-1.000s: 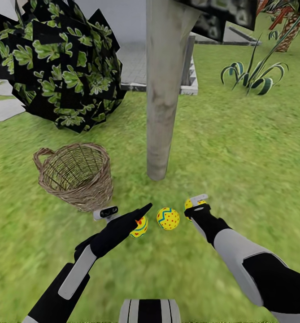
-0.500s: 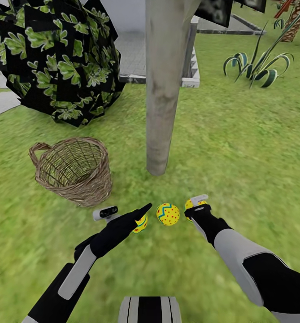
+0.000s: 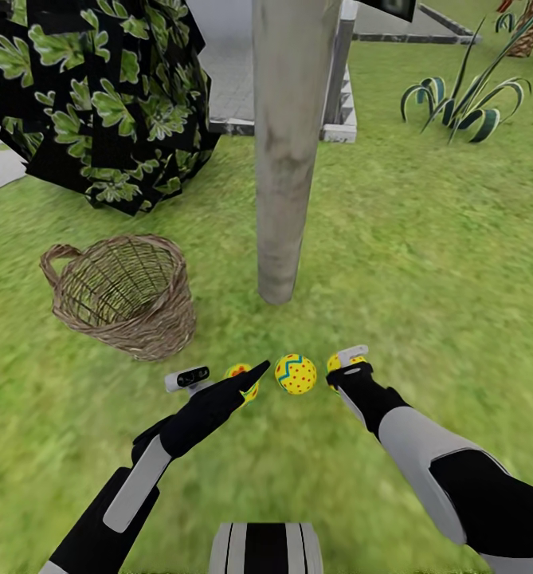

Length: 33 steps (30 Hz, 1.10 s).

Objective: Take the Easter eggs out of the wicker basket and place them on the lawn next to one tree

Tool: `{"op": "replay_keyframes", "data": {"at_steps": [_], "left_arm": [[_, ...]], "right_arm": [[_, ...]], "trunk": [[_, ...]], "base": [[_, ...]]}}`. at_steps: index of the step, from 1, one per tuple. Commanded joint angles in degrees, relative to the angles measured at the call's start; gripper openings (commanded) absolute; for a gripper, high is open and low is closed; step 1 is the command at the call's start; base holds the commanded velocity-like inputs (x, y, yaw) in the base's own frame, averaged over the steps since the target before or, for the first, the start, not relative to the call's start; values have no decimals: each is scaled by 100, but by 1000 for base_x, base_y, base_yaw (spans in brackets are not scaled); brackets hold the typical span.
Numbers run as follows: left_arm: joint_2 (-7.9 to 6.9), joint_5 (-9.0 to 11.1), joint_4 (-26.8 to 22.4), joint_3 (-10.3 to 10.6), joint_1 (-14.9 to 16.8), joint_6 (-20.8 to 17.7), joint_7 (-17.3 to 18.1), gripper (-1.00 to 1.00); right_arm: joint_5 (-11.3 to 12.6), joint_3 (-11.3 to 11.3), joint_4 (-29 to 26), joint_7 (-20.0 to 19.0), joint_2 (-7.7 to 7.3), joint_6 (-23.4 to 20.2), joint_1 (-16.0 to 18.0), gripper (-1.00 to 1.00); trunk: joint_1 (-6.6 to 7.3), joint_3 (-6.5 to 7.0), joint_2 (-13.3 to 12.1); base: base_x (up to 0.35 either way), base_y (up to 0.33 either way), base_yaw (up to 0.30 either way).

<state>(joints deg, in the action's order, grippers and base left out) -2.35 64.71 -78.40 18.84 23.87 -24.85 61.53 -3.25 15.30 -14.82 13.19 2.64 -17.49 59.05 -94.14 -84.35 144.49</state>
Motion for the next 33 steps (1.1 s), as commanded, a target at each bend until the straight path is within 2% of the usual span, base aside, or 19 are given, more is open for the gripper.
{"op": "replay_keyframes", "data": {"at_steps": [1,19,33], "left_arm": [[-9,59,0,14,4,-55,-1,100],[-3,58,1,14,4,-66,-7,100],[-11,66,9,14,4,-56,30,100]], "right_arm": [[-35,27,-11,16,-5,-49,1,-100],[-27,21,-206,17,-10,-65,1,-100],[-11,17,-214,17,-40,-95,1,-100]], "trunk": [[-1,-26,3],[-48,-425,27],[-48,-425,27]], "base": [[0,0,0],[0,0,0],[0,0,0]]}}
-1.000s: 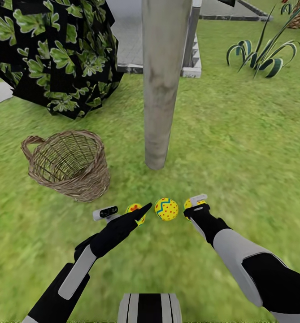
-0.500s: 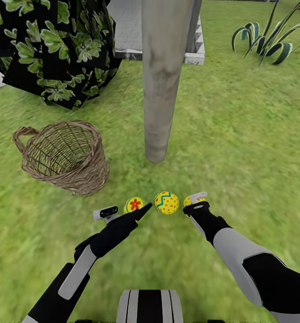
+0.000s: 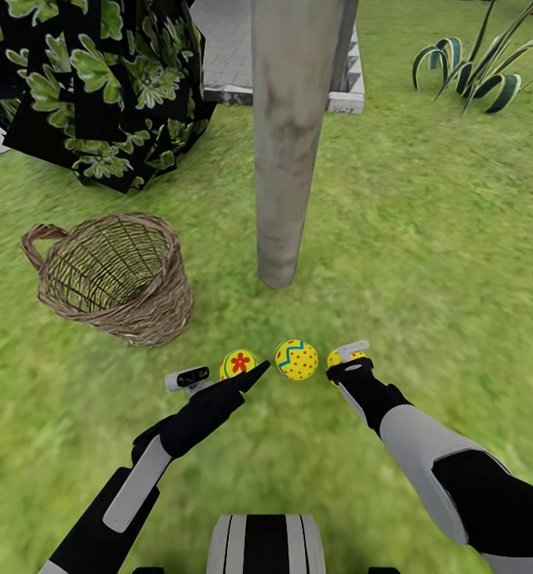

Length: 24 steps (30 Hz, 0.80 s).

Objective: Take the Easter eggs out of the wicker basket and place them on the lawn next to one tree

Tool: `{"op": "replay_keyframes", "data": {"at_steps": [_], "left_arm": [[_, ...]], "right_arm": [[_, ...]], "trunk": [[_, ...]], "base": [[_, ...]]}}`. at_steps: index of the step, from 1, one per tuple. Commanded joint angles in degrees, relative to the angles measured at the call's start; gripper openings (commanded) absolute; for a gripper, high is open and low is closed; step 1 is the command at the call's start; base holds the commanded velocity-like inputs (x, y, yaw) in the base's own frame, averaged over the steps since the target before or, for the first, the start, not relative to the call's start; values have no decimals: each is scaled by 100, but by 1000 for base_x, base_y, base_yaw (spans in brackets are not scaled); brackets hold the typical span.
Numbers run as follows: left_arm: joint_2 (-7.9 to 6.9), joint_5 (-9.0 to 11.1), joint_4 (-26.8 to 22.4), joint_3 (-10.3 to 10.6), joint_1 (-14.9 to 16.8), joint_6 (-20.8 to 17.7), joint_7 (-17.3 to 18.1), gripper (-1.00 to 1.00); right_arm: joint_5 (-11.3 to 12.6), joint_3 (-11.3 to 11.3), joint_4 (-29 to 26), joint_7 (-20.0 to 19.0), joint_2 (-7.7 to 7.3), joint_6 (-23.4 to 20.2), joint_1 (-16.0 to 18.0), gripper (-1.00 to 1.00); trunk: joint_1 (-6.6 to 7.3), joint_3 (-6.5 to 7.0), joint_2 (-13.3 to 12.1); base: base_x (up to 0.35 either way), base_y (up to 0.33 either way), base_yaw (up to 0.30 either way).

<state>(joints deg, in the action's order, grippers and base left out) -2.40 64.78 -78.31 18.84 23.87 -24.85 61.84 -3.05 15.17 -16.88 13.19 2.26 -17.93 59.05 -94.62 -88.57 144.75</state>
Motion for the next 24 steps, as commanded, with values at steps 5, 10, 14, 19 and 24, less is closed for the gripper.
{"op": "replay_keyframes", "data": {"at_steps": [5,10,14,19,24], "left_arm": [[3,52,0,14,3,-55,-17,100],[27,51,-7,23,3,-64,-14,100],[5,56,0,23,3,-57,-14,100],[11,61,157,23,2,-55,-24,100],[20,69,218,23,1,-55,-23,100]], "right_arm": [[-29,30,-8,17,-6,-54,1,-100],[-29,30,-8,17,-6,-58,1,-100],[-32,30,-8,17,-6,-54,1,100],[-38,30,-8,8,-6,-61,1,100],[-38,30,-8,8,-6,-61,1,100]], "trunk": [[-9,-92,7],[-15,-136,9],[-15,-136,9],[-15,-136,9],[-15,-136,9]], "base": [[0,0,0],[0,0,0],[0,0,0],[0,0,0],[0,0,0]]}}
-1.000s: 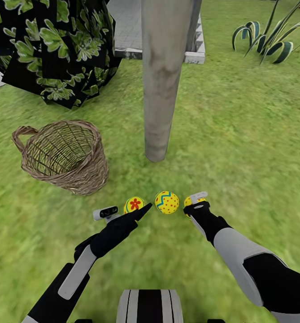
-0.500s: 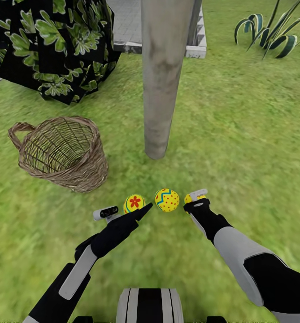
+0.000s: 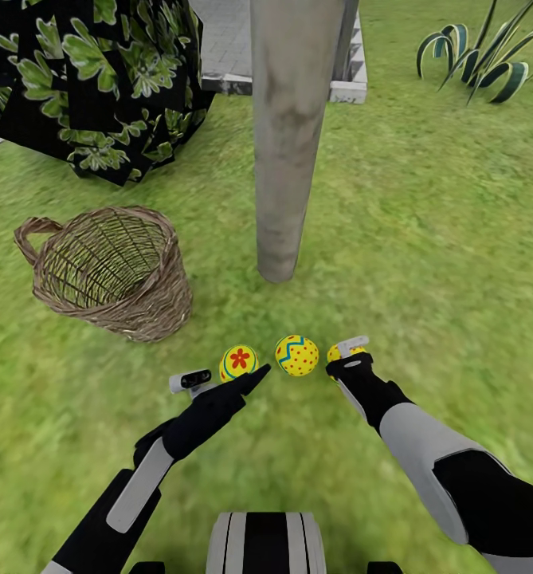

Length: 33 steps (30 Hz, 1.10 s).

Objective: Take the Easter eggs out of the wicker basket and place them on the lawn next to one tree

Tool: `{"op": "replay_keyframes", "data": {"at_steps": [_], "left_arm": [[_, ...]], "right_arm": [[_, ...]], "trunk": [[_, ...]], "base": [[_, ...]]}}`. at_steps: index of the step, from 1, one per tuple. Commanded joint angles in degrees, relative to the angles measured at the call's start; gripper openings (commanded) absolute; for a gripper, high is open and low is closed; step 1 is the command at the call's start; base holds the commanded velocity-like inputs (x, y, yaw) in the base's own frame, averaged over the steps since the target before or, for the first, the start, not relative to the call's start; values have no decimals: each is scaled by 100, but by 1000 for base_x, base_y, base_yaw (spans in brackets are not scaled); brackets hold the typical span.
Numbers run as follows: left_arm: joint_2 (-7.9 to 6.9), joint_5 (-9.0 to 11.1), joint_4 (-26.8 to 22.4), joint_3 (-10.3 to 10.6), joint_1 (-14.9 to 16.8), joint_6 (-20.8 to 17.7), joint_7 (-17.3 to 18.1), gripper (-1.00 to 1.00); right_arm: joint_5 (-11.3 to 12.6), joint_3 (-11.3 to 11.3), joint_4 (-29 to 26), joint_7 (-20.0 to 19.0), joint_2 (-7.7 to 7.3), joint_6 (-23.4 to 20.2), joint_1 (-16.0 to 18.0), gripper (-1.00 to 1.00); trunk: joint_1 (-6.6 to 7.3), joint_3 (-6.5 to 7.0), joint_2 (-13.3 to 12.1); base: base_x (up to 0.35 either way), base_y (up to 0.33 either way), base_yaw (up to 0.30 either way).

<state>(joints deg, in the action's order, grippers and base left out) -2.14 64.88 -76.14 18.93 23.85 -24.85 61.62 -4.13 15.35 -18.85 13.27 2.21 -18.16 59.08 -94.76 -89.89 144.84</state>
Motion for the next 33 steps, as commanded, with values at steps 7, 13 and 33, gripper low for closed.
{"op": "replay_keyframes", "data": {"at_steps": [7,13,33], "left_arm": [[-15,60,3,15,5,-53,8,100],[-15,60,-6,15,6,-55,0,100],[-30,3,-75,-4,6,-61,-43,100]], "right_arm": [[70,12,189,1,-1,-39,-2,100],[70,12,189,1,-1,-39,-2,100],[70,21,-179,1,-39,-69,-2,100]], "trunk": [[2,19,-1],[18,151,-9],[69,595,-36]], "base": [[0,0,0],[0,0,0],[0,0,0]]}}
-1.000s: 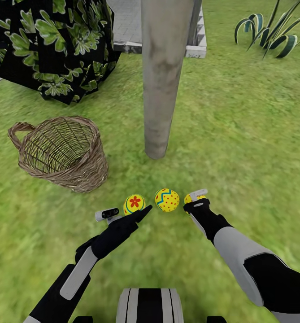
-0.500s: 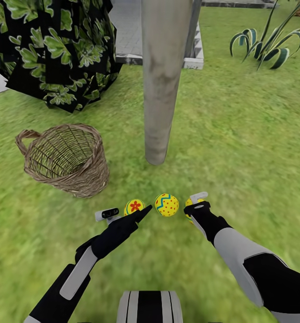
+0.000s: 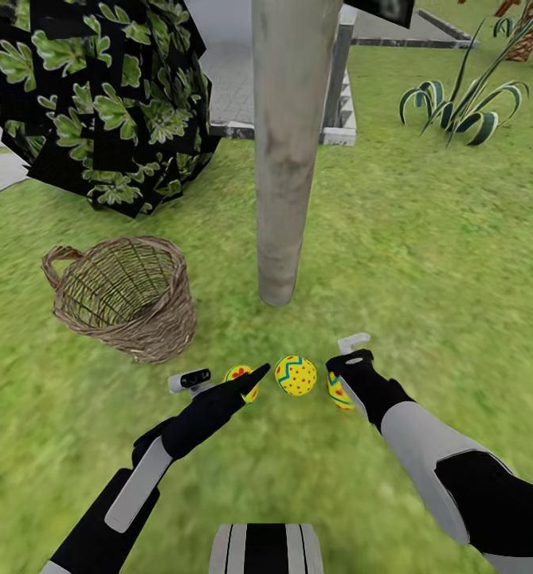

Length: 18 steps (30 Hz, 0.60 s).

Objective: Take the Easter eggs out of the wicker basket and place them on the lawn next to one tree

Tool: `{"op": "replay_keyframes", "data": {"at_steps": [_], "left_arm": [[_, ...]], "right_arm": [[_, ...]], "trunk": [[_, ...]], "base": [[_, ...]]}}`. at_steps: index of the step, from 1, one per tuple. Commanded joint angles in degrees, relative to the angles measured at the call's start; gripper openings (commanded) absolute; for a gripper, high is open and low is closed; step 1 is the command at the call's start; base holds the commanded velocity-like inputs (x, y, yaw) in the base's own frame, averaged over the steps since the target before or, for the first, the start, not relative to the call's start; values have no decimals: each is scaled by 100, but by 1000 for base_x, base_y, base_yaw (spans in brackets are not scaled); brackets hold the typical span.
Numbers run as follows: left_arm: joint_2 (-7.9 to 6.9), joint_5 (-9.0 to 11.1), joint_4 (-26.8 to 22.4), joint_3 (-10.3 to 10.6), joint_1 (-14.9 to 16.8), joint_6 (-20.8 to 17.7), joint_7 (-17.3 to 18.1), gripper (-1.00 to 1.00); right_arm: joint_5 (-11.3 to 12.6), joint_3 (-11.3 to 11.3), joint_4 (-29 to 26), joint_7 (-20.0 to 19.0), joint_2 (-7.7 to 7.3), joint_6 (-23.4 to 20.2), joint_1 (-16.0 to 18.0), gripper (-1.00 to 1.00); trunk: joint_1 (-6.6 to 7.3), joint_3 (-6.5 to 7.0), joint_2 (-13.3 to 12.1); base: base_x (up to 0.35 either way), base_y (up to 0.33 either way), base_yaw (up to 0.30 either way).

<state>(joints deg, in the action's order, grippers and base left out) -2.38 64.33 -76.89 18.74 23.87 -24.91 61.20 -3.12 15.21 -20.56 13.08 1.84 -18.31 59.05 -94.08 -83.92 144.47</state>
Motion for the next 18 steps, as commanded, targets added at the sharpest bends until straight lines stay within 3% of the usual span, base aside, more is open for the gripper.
{"op": "replay_keyframes", "data": {"at_steps": [1,3,5,7,8,10,12,13,16,18], "left_arm": [[-7,38,15,0,3,-57,-11,100],[3,21,45,-24,2,-57,-108,100],[26,31,69,11,3,-64,-685,100],[-16,-3,134,14,3,-62,-1030,100],[-114,-86,359,-13,3,-69,-1229,100],[-260,-123,673,-41,3,-79,-1334,100],[-505,-140,1060,-56,41,-158,-1358,100],[-585,-144,1090,-55,50,-261,-1387,100],[-661,-146,1130,-55,56,-1204,-1430,100],[-787,-142,1051,-12,56,-1427,-1434,100]], "right_arm": [[-27,30,-14,19,-46,-173,2,100],[-30,-76,-76,12,-201,-439,2,100],[-30,-276,-270,-8,-298,-502,-4,100],[-33,-315,-307,-14,-328,-570,-7,100],[-31,-322,-314,-18,-344,-705,-7,100],[-31,-325,-316,-23,-349,-831,-7,100],[-30,-326,-317,-24,-351,-862,-8,100],[-30,-326,-317,-24,-351,-868,-13,100],[-30,-326,-317,-25,-417,-875,-27,100],[-29,-326,-317,-25,-428,-876,-33,100]], "trunk": [[3,19,0],[8,64,-3],[13,108,-6],[19,152,-8],[21,174,-10],[26,219,-12],[31,263,-15],[34,285,-16],[42,352,-20],[47,396,-23]], "base": [[0,0,0],[0,0,0],[0,0,0],[0,0,0],[0,0,0],[0,0,0],[0,0,0],[0,0,0],[0,0,0],[0,0,0]]}}
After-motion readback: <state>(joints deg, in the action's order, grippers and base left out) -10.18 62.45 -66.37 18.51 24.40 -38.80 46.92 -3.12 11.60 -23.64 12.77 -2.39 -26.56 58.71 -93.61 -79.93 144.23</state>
